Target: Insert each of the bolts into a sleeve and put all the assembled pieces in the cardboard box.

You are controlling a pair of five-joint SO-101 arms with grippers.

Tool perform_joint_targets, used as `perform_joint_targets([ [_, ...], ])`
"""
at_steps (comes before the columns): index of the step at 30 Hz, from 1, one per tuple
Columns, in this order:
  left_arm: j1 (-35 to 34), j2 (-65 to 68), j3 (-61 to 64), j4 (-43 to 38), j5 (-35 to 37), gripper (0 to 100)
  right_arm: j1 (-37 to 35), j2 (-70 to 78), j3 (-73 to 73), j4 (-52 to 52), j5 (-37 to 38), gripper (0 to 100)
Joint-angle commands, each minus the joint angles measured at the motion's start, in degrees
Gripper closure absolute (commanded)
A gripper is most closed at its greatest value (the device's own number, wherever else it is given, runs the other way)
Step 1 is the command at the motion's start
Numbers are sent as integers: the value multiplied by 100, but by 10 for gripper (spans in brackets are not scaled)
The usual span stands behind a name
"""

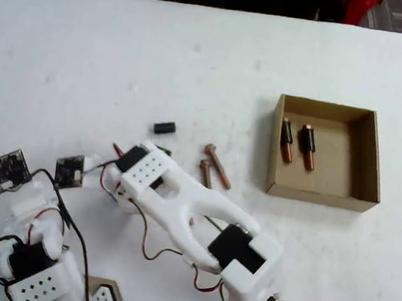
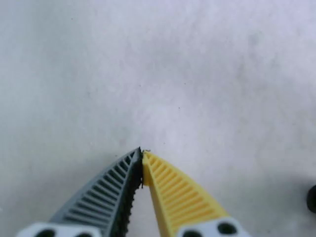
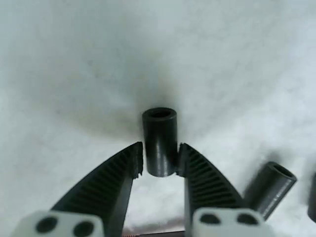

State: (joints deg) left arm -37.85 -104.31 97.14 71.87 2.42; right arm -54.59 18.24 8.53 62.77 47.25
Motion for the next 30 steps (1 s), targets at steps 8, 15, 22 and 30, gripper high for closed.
perform_joint_targets([
  [8,75,-48,-18,35,-62,977,145,-75,-114,-4,-62,950],
  [15,75,-48,-18,35,-62,977,479,-84,-607,567,-70,950],
  [22,75,-48,-18,35,-62,977,875,-84,-1090,954,-70,950],
  [30,75,-48,-18,35,-62,977,1367,-84,-1890,1754,-448,950],
])
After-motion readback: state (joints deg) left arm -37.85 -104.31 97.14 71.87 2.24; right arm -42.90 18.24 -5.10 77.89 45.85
